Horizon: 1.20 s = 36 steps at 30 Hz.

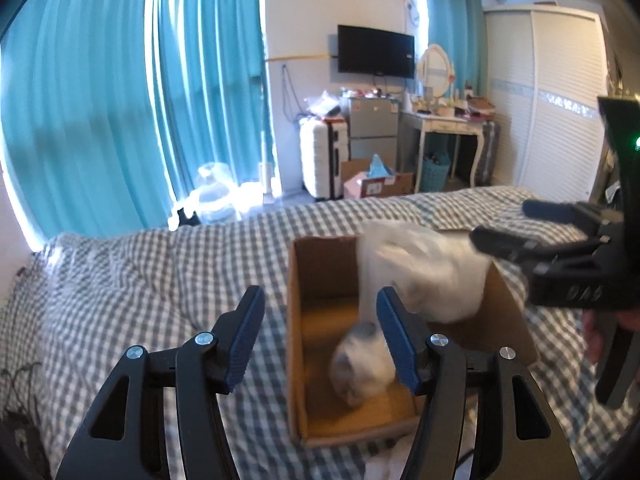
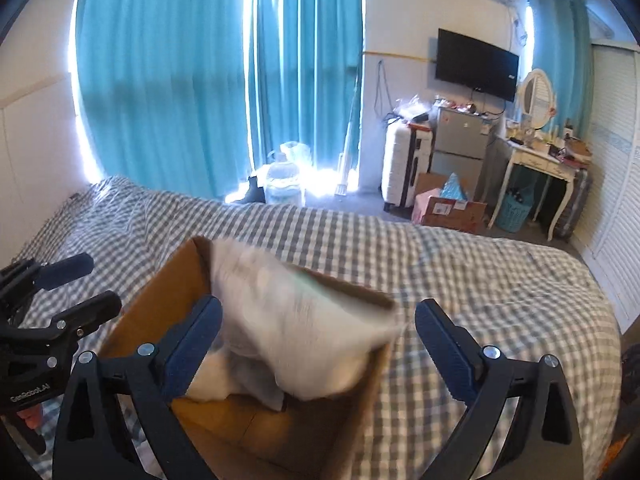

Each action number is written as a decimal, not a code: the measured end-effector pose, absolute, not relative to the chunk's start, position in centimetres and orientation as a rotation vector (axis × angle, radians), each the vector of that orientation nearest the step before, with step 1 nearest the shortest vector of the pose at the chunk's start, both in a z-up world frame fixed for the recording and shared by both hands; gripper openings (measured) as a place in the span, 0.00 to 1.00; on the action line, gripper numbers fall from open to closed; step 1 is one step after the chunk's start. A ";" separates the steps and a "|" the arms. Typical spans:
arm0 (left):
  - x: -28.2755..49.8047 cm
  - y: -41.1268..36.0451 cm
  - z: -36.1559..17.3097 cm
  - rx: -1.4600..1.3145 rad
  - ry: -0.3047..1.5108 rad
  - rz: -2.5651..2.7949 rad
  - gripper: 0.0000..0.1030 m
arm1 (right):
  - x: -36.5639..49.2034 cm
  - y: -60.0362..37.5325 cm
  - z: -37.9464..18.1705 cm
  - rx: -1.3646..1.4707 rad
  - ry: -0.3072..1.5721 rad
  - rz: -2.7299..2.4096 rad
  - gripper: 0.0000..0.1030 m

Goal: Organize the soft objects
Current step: 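Grasp the white sock with the left gripper while the right carries the bag to the box, then drop the sock and bag into the box, then reach toward the floral tissue pack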

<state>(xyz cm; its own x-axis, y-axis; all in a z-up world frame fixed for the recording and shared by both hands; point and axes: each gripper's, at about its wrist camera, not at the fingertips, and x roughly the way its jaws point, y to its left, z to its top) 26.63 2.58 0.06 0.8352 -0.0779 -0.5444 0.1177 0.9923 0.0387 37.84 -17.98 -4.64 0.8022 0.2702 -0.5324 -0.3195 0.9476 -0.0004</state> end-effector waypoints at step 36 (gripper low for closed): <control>9.6 0.3 -5.6 0.020 0.637 -0.091 0.76 | 16.3 -18.8 -15.1 -0.267 0.819 0.337 0.76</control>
<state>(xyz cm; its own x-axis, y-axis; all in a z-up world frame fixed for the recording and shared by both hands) 9.55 0.27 -5.61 0.8003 -0.0785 -0.5945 0.0909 0.9958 -0.0091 16.30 -18.81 -15.10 0.6349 0.1889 -0.7491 -0.3924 0.9141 -0.1020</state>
